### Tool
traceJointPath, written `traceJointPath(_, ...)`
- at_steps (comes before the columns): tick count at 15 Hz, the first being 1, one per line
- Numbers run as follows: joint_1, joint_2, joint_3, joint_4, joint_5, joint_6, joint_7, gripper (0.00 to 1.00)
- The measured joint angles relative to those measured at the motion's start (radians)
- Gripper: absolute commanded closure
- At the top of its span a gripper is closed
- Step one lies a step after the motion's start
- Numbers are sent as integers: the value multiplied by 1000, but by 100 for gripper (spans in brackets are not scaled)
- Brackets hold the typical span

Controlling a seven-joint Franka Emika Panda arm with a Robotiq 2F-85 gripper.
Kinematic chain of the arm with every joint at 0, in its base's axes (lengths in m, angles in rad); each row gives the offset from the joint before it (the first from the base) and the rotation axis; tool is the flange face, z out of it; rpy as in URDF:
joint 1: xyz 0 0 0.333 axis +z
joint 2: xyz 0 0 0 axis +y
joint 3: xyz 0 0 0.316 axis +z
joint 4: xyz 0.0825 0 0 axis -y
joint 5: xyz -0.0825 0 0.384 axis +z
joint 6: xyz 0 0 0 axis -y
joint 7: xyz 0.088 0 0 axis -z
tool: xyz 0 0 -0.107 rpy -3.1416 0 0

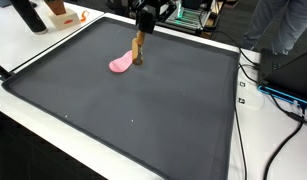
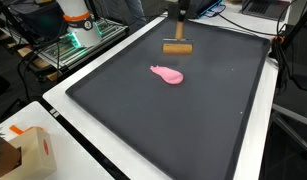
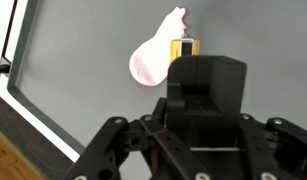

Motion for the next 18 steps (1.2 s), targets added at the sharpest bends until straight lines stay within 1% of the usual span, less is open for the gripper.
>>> traceJointPath(4, -33, -1, -23, 30, 63, 3, -97, 76)
traceJointPath(8, -63, -15, -40, 58, 137, 3, -230, 76)
traceJointPath(12, -83, -38, -52, 81, 160, 3, -370, 76)
traceJointPath(18, -89, -81, -59, 95, 162, 4, -587, 76)
